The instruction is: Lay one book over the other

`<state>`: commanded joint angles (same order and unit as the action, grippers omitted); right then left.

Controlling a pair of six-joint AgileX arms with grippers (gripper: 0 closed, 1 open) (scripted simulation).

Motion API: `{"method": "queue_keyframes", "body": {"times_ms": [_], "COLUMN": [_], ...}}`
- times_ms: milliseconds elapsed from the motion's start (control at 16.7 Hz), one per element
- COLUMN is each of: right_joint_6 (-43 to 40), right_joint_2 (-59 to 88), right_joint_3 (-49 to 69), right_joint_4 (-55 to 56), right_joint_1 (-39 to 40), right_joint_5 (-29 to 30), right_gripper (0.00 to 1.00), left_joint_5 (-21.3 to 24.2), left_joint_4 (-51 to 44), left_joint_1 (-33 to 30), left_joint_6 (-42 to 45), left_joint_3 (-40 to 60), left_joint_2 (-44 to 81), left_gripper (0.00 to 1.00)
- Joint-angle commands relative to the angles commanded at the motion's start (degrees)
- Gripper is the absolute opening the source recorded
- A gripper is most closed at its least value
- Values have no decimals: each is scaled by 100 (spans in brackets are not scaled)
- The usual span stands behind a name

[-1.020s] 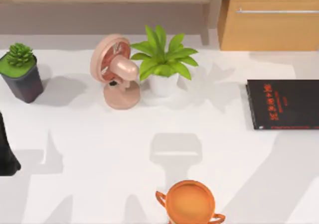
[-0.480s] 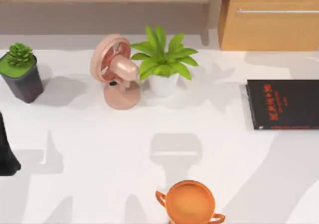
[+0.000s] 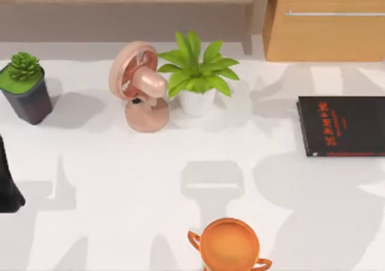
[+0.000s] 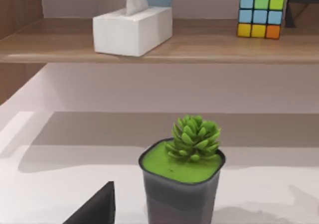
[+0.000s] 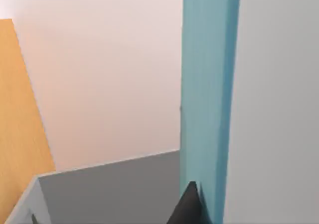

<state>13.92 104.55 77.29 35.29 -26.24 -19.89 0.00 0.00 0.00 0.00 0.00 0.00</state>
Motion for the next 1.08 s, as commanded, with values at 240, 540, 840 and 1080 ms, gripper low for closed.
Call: {"method": "queue_keyframes", "body": {"times_ms": [240,540,840,1080], "right_joint_6": [1664,4772,7256,8232], "right_joint_2": [-1447,-2501,-2325,-1809], "right_joint_3": [-1428,-3295,-4632,-5264], "right_joint_4": [275,355,70,-217], "right_joint_1": [259,1279,3049,3884], "right_joint_5": [654,1709,2738,3254], "right_gripper": [0,0,0,0], "left_joint_5": [0,0,0,0], "left_joint_4": [0,0,0,0], "left_joint_1": [0,0,0,0], "left_joint_6": [0,0,0,0], "left_joint_3": [0,0,0,0], "left_joint_2": [0,0,0,0], "left_gripper": [100,100,100,100]}}
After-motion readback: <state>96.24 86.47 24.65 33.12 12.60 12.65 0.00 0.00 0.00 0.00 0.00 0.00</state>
